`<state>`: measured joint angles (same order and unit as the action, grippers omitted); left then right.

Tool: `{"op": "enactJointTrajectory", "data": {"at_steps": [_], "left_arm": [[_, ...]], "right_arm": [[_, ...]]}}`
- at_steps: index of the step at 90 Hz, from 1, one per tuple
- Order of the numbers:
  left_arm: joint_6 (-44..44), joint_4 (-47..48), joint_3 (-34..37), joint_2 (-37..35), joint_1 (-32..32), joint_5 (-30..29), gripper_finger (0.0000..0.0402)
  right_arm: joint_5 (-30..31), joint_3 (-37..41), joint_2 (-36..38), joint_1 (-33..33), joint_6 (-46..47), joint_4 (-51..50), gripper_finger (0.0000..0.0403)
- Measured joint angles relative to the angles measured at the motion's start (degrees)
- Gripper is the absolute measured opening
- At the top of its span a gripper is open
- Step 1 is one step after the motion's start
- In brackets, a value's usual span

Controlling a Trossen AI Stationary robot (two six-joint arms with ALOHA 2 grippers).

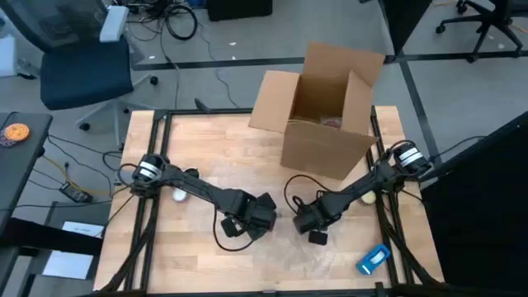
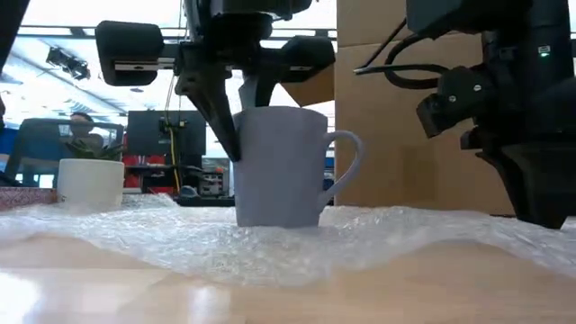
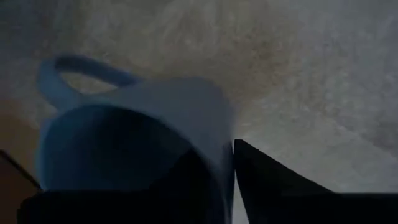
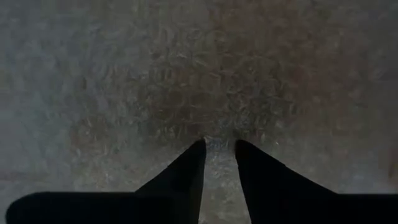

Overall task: Wrap mug
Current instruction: Wrap the purple mug with the bubble wrap

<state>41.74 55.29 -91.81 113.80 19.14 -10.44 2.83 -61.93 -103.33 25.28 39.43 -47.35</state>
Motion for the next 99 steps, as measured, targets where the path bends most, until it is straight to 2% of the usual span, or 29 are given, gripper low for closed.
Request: {"op": "enactJointTrajectory", "data": {"at_steps": [27, 60, 76, 89, 99], "left_arm": [[-0.2, 0.87, 0.0, 0.0, 0.04, -6.51, 0.0091], [-1.84, -0.32, -0.22, 0.0, 0.39, -6.94, 0.0092], [-4.31, 4.9, -3.33, -0.04, 0.42, -6.99, 0.0092], [-9.59, 12.61, -9.32, -0.05, 0.48, -6.88, 0.0092], [-14.86, 19.03, -15.37, -0.54, 0.0, -1.98, 0.0092]], "right_arm": [[0.17, 0.0, 0.02, 0.0, -0.06, -0.3, 0.0096], [0.12, 0.0, 0.02, 0.0, 0.43, -0.44, 0.0109], [0.02, 0.0, 0.02, 0.0, 0.89, -0.49, 0.0112], [0.0, 0.0, 0.02, 0.0, 0.93, -0.5, 0.0112], [0.0, 0.0, 0.02, 0.0, 1.45, -0.52, 0.0112]]}}
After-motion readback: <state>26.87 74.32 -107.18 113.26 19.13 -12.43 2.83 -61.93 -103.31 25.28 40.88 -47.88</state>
